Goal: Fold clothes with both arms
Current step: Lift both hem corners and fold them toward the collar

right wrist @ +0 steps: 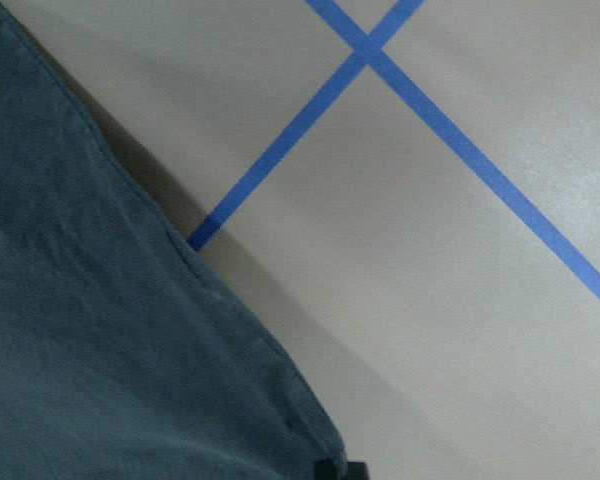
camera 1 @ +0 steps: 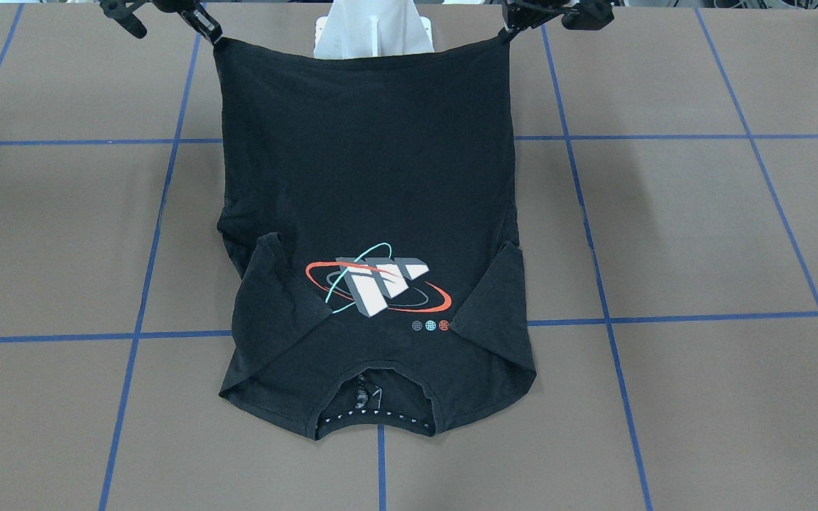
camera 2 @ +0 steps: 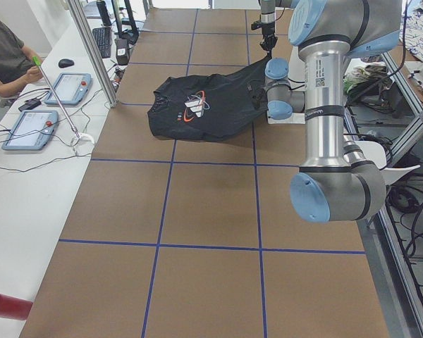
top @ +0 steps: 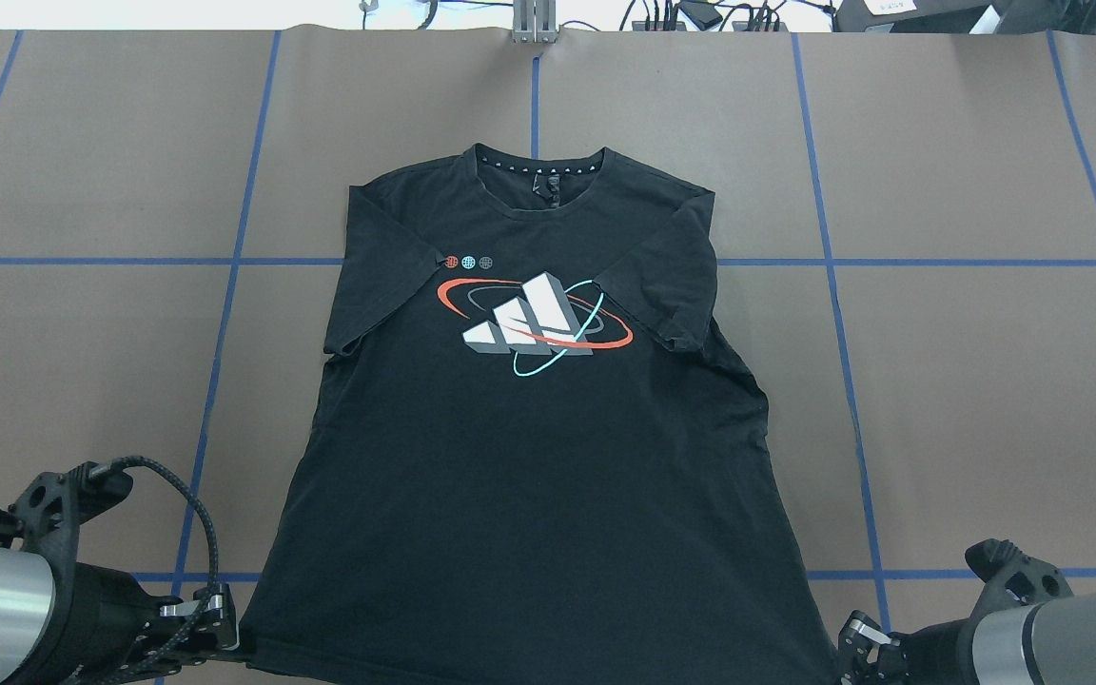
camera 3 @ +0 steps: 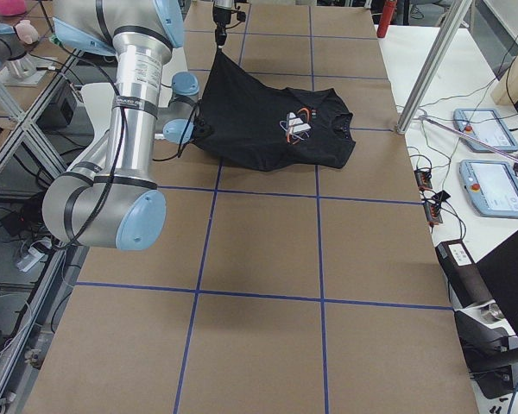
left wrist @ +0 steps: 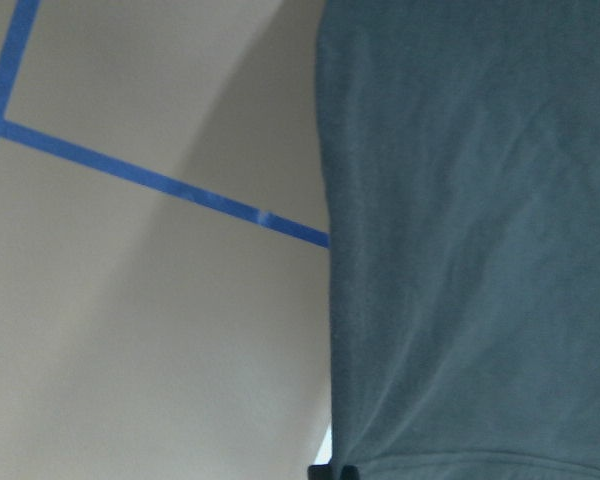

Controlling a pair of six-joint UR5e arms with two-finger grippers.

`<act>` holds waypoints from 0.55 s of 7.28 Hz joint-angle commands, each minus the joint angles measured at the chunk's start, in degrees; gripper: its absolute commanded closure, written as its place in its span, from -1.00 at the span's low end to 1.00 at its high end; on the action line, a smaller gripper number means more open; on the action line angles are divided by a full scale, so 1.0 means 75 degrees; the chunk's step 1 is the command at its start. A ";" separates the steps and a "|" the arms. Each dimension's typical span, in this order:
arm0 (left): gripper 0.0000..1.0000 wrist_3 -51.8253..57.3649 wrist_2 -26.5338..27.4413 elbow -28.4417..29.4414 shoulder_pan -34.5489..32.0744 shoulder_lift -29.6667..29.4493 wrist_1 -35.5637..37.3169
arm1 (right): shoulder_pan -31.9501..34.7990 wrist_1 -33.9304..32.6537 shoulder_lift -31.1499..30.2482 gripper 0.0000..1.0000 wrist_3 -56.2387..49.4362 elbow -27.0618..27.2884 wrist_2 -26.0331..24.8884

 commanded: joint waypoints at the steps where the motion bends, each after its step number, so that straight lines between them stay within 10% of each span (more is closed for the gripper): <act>1: 1.00 -0.0220 -0.0048 -0.0083 -0.0751 -0.0520 0.0012 | 0.1335 -0.0020 0.0045 1.00 0.0001 0.0096 0.0835; 4: 1.00 -0.0092 -0.0048 0.1072 -0.2252 -0.1866 0.0024 | 0.2757 -0.1556 0.1417 1.00 -0.0662 -0.0464 0.1075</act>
